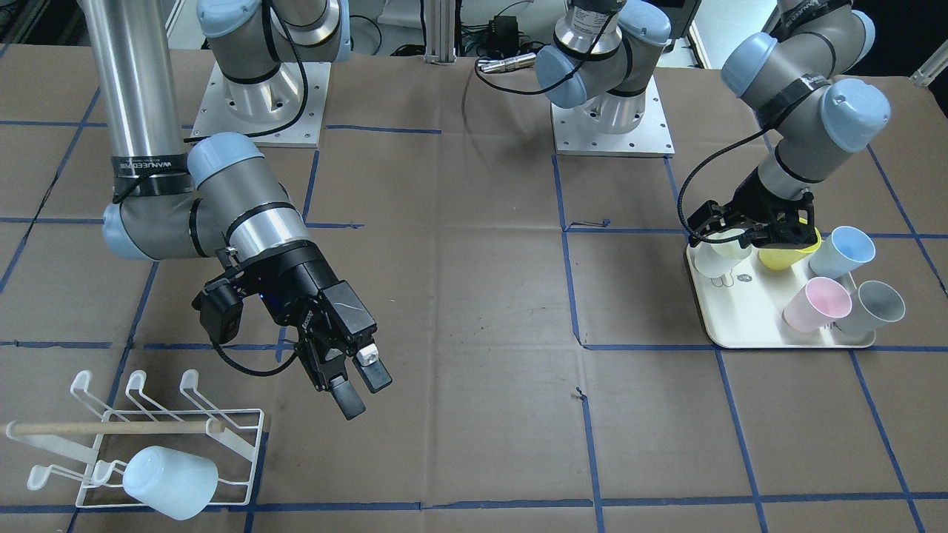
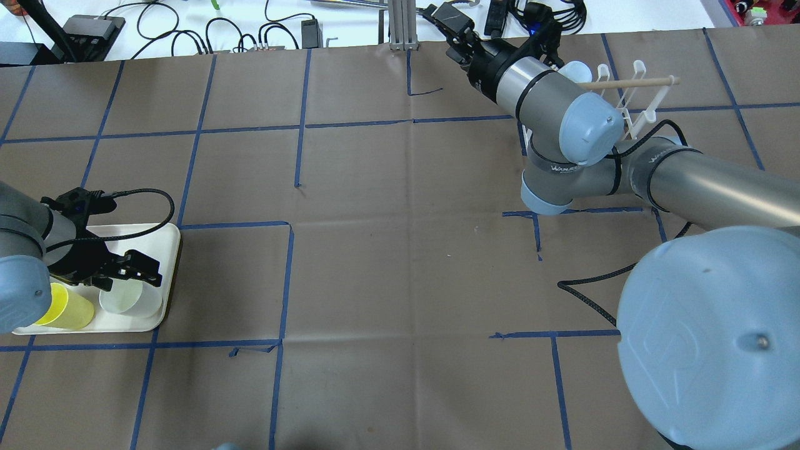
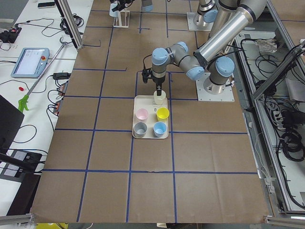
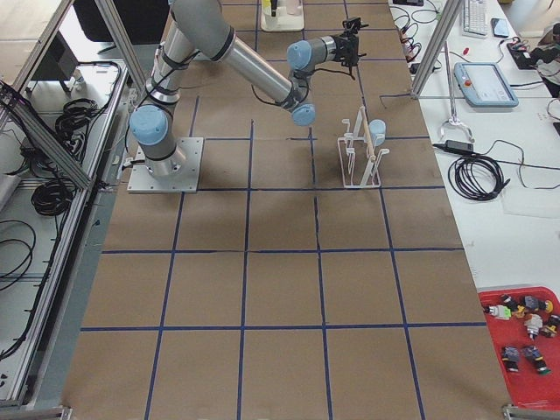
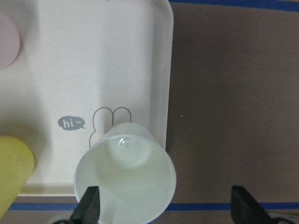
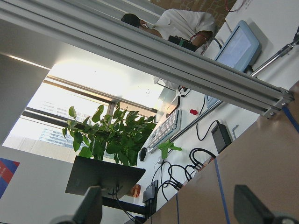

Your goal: Transfer IKEA cup to right arm and place on rack

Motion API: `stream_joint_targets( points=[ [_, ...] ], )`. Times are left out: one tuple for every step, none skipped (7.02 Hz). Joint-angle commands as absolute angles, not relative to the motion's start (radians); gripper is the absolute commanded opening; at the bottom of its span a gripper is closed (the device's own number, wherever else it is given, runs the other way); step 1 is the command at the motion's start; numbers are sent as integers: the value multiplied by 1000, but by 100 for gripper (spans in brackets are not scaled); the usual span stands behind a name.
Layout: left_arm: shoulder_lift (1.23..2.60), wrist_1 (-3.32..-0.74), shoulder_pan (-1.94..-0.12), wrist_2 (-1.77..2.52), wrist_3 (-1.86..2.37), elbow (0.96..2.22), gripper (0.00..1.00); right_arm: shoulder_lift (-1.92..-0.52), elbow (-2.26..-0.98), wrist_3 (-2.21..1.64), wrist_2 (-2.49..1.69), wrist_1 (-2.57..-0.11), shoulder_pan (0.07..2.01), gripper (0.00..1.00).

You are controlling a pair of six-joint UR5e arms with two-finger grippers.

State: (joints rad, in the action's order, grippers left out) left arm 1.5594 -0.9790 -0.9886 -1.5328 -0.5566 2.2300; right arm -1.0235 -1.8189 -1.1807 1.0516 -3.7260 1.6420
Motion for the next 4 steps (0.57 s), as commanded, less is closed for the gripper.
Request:
stream_joint_targets(
  points=[
    [1594,-942,-997,-1539,-555,2252,99,-1025,-1835,-1301,1045,-3728,1646,100],
    [1598,-942,-997,-1545,-558,2264,99,-1013,-1833,-1299,1043,-3729,1646,100],
    [1589,-945,-997,-1549,-557,2267,99,-1011,-1832,-1299,1043,-3729,1646,100],
    [1588,-945,-997,-1549,-560,2266,97,-1014,-1832,-1298,1043,-3729,1646,100]
  ],
)
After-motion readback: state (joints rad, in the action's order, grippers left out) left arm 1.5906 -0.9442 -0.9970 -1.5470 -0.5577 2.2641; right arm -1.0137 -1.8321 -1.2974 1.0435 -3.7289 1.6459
